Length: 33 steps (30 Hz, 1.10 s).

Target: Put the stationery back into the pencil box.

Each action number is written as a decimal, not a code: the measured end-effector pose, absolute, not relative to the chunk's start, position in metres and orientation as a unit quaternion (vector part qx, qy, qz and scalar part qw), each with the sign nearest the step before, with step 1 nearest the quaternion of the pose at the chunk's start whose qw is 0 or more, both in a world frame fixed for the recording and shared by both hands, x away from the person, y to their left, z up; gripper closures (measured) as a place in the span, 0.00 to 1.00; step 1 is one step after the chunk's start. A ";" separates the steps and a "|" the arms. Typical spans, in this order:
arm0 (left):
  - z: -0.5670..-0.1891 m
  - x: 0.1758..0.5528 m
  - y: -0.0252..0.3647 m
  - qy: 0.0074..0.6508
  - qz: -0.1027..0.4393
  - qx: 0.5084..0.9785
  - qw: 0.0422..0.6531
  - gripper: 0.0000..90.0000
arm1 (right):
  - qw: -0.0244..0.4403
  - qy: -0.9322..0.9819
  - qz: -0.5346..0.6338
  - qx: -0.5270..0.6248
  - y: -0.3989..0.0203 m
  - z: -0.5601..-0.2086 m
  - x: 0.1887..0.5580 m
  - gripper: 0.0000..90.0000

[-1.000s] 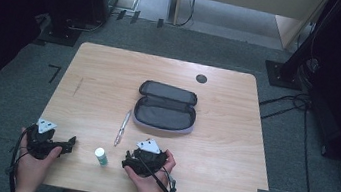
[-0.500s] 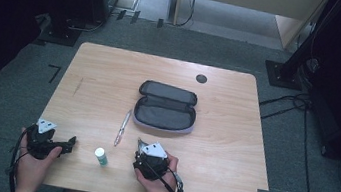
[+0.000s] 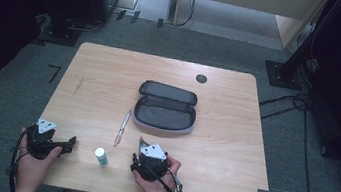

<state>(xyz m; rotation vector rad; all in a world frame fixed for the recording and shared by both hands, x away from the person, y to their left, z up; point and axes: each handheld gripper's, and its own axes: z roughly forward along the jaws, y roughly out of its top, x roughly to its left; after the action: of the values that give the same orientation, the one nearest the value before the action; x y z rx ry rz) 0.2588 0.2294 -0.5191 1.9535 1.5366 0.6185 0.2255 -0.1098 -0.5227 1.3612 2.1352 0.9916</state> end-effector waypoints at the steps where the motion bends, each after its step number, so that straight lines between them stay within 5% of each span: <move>1: -0.519 0.259 0.229 0.575 0.231 0.731 0.286 0.00 | 0.210 0.767 0.357 0.490 -0.110 -0.523 0.225 0.33; 10: -0.519 0.259 0.229 0.574 0.231 0.731 0.286 0.00 | 0.214 0.763 0.358 0.494 -0.118 -0.523 0.217 0.37; 12: -0.519 0.259 0.229 0.574 0.231 0.731 0.286 0.00 | 0.213 0.764 0.362 0.489 -0.119 -0.523 0.217 0.45; 33: -0.519 0.259 0.229 0.574 0.231 0.731 0.286 0.00 | 0.194 0.760 0.375 0.494 -0.128 -0.518 0.219 0.47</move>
<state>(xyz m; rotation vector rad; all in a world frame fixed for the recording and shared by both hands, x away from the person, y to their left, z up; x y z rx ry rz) 0.2589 0.2294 -0.5190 1.9551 1.5347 0.6176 0.2190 -0.1281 -0.5182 1.3862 2.1319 1.0506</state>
